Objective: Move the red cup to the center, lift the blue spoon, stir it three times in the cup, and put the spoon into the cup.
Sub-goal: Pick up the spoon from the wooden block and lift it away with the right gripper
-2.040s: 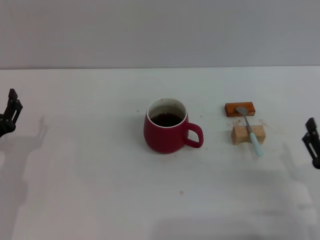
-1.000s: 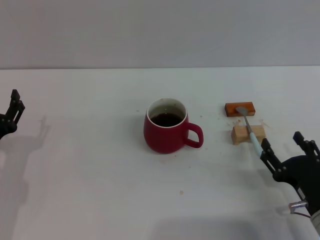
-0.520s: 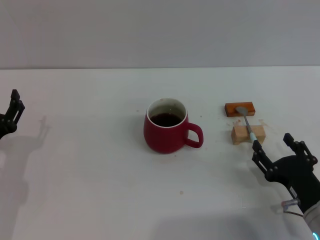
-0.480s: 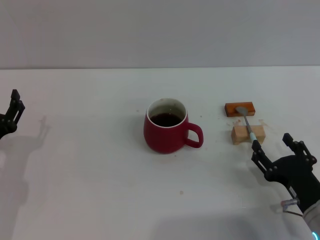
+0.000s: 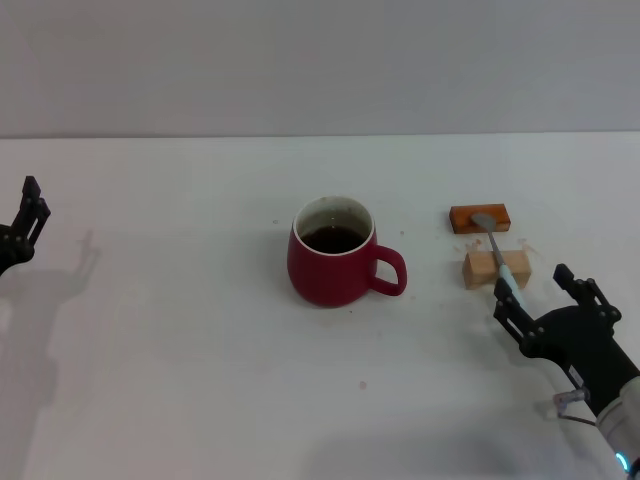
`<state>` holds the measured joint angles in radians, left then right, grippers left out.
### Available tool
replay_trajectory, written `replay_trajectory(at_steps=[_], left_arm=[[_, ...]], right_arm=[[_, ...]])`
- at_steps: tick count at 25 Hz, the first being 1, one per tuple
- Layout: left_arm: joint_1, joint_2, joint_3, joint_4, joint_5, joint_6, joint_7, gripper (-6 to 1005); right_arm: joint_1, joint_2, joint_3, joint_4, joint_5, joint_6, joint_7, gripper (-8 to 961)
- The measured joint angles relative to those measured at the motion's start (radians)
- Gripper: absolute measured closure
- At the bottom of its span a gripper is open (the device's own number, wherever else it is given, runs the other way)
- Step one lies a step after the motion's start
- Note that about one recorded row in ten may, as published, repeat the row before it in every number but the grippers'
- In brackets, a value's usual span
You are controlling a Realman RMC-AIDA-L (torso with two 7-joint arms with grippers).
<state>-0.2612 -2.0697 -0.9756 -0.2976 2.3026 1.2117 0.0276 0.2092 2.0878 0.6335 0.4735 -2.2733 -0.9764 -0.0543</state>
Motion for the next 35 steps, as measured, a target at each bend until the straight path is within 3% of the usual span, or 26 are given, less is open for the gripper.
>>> replay_trajectory(at_steps=[35], left_arm=[[-0.037, -0.001, -0.006, 0.024, -0.002, -0.017, 0.000, 144]], right_arm=[[0.042, -0.001, -0.001, -0.012, -0.005, 0.055, 0.048, 184]])
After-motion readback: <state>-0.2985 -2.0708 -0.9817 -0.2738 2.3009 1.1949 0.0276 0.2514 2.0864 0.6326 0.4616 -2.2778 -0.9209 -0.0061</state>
